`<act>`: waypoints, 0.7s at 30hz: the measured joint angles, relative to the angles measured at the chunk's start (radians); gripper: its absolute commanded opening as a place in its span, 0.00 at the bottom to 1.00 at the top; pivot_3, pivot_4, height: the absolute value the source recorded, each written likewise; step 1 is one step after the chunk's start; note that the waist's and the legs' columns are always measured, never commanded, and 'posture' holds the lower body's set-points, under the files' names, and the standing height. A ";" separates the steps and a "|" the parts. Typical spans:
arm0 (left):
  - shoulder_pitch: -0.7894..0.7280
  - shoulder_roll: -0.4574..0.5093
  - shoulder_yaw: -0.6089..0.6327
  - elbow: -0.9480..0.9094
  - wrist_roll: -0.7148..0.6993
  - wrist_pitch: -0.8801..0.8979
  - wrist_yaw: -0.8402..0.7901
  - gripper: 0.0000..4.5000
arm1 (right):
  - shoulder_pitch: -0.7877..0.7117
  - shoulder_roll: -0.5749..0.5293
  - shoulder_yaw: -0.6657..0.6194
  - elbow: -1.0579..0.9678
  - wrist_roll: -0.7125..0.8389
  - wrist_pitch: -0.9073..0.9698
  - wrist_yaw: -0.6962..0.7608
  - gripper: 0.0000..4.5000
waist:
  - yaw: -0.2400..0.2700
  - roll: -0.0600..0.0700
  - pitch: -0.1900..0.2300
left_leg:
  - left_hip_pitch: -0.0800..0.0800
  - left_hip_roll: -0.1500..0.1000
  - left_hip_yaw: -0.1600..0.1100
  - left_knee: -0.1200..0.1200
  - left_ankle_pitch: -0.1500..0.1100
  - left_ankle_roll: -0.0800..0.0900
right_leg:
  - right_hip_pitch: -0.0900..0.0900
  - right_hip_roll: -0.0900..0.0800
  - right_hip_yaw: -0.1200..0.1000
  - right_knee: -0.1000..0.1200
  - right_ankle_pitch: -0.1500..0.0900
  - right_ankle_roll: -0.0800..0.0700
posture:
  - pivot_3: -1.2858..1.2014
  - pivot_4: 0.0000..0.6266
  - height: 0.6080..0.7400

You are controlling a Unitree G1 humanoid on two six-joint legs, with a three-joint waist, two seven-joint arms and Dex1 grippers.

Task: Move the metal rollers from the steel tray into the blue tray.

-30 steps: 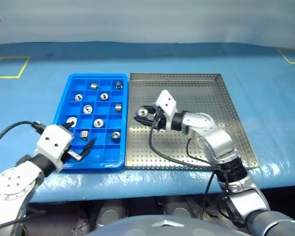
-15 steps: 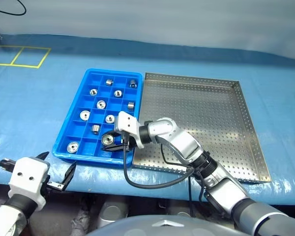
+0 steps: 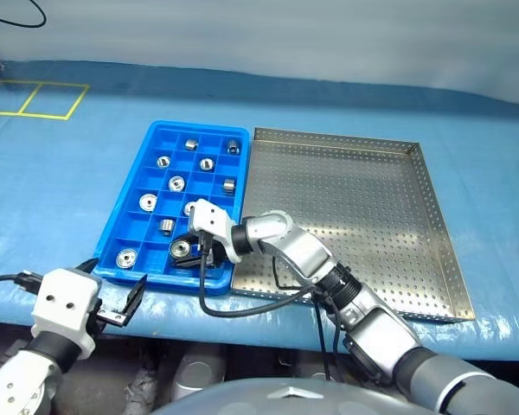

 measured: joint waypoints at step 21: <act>-0.470 0.036 -0.230 0.102 -0.011 0.042 -0.004 1.00 | 0.058 -0.085 -0.310 -0.229 0.033 -0.062 -0.206 0.82 | -0.003 0.001 -0.001 | 0.000 -0.002 -0.006 0.000 0.003 -0.004 | 0.003 0.000 -0.002 0.000 0.001 0.000 | 0.53 0.24 1.00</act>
